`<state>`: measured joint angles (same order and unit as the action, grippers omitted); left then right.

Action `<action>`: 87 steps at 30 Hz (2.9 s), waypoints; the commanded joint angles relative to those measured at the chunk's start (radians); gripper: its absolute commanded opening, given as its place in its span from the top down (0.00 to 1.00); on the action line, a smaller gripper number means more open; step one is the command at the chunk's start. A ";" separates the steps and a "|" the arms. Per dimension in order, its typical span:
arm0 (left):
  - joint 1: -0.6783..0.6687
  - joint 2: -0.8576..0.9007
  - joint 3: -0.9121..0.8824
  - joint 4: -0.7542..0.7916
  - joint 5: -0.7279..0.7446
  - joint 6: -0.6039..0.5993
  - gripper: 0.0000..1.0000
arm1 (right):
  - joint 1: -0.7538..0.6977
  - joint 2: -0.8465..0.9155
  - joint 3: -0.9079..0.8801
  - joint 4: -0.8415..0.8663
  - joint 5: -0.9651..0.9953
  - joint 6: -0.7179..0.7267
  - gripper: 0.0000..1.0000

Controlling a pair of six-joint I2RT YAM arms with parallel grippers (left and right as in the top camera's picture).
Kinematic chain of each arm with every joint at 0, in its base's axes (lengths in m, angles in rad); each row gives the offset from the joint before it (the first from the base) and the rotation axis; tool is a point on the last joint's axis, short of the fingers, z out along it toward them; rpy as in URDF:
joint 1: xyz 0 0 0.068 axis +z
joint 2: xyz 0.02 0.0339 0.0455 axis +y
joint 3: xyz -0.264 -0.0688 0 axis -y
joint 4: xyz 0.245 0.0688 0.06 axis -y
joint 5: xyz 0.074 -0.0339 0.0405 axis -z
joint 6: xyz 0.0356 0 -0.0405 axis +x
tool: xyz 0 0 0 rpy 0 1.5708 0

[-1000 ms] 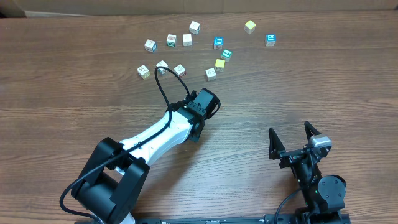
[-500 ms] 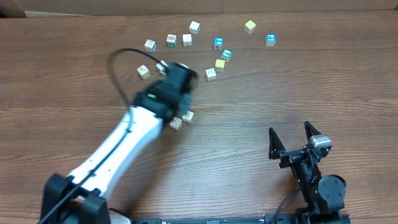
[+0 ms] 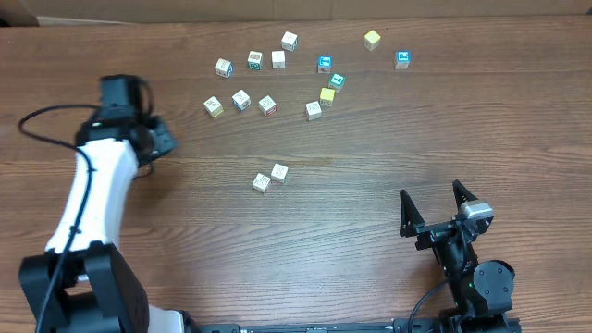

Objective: Form a circle
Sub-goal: 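Raise the left gripper and move it left toward the arc's left end, then swing the right gripper up and over to the arc's upper right blocks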

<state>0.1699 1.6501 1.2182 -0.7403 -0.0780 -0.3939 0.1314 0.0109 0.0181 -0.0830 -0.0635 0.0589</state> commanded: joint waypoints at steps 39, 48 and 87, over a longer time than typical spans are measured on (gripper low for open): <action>0.077 0.096 0.004 -0.003 0.121 -0.014 0.00 | -0.003 0.177 0.485 -0.314 0.108 0.124 0.00; 0.077 0.096 0.003 -0.003 0.121 -0.014 0.00 | -0.003 0.763 1.125 -0.591 0.076 0.123 0.00; 0.077 0.096 0.003 -0.003 0.120 -0.014 0.00 | 0.225 2.195 2.064 -0.813 -0.048 0.123 0.46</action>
<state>0.2485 1.7393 1.2182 -0.7433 0.0345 -0.4015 0.3199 2.1612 2.0556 -0.8982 -0.1810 0.1829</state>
